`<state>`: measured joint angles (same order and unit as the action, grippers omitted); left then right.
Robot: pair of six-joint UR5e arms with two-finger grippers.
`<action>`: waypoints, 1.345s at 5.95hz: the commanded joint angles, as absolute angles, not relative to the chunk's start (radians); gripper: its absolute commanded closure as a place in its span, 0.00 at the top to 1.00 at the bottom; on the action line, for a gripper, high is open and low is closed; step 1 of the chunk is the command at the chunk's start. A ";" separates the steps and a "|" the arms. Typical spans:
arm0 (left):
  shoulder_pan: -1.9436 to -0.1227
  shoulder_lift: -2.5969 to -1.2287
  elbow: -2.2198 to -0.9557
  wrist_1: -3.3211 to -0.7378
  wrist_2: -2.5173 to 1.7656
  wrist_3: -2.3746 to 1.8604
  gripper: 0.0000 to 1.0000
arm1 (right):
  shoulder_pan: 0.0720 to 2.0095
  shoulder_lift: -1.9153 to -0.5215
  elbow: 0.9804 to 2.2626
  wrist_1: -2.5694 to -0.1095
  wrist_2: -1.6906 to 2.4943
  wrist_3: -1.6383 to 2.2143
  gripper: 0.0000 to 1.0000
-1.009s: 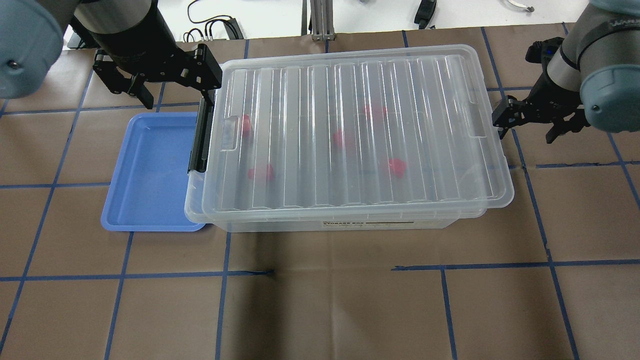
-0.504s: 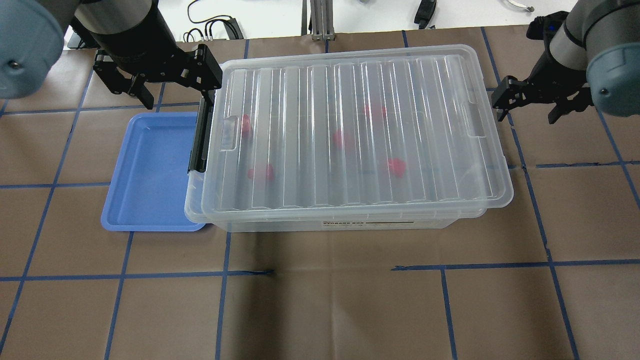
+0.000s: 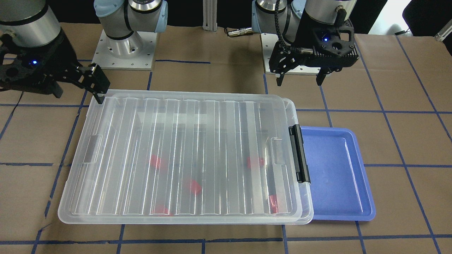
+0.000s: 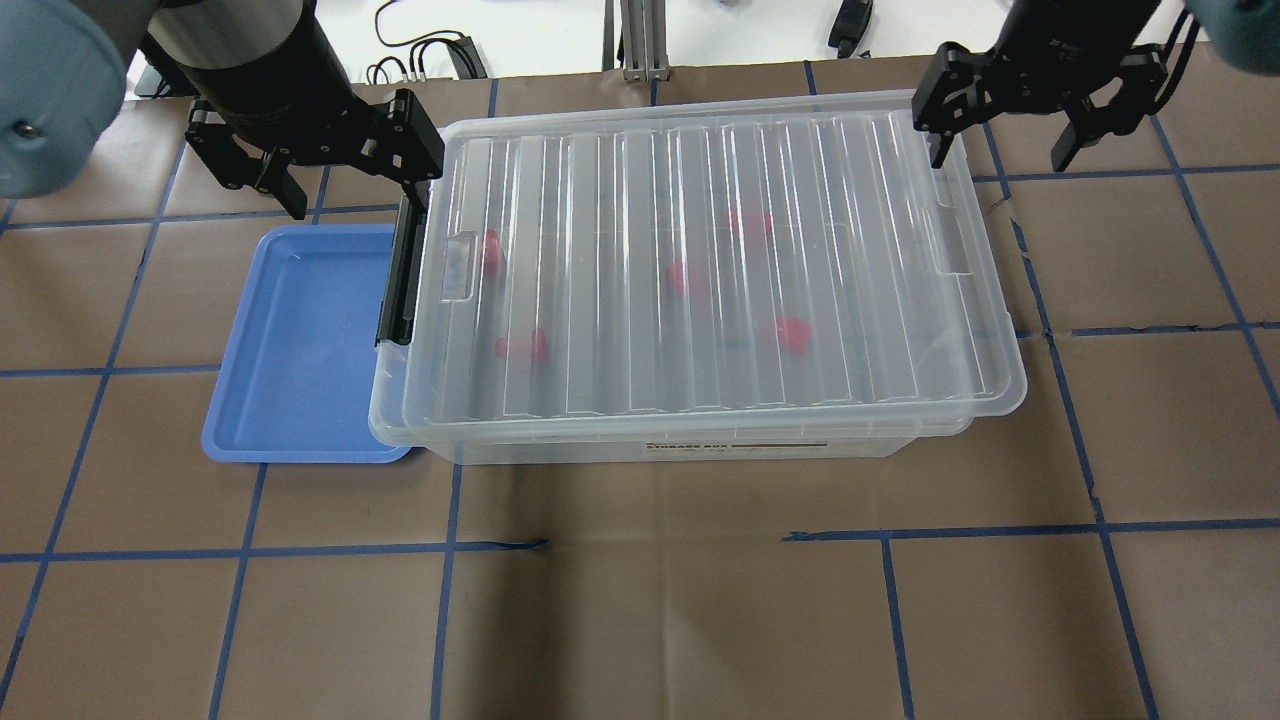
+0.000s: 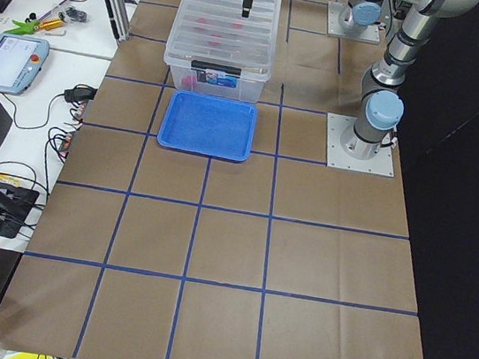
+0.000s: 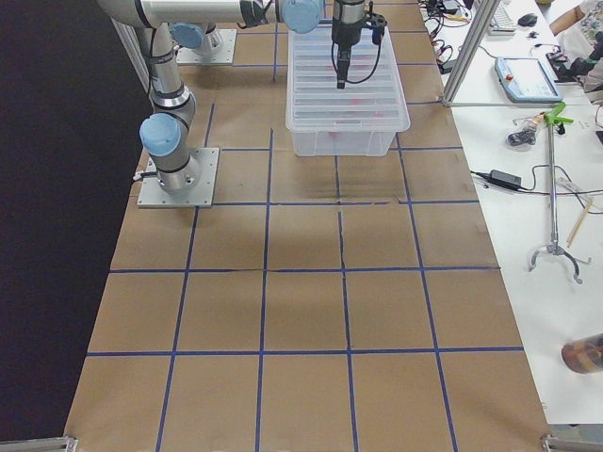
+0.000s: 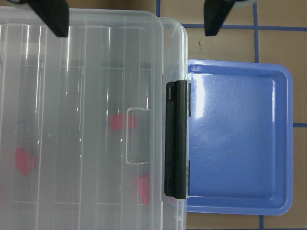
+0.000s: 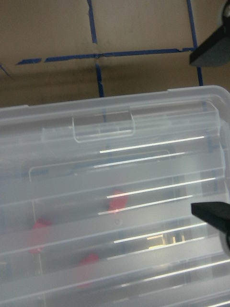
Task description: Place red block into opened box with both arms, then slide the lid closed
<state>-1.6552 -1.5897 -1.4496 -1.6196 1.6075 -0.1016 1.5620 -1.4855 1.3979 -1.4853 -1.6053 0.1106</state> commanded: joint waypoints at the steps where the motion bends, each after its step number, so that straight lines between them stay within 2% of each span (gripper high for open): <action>1: -1.655 -1.589 -1.450 -1.627 1.605 -0.101 0.98 | 1.621 -1.483 1.380 -1.422 -1.589 0.129 1.00; 3: -1.654 -1.591 -1.451 -1.626 1.579 -0.091 0.98 | 1.609 -1.506 1.439 -1.425 -1.549 0.103 1.00; 8: -1.654 -1.592 -1.450 -1.618 1.571 -0.078 0.98 | 1.582 -1.509 1.424 -1.431 -1.552 0.104 1.00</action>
<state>-1.6536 -1.5916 -1.4497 -1.6198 1.5687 -0.0782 1.5821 -1.5082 1.4237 -1.4316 -1.5525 0.1039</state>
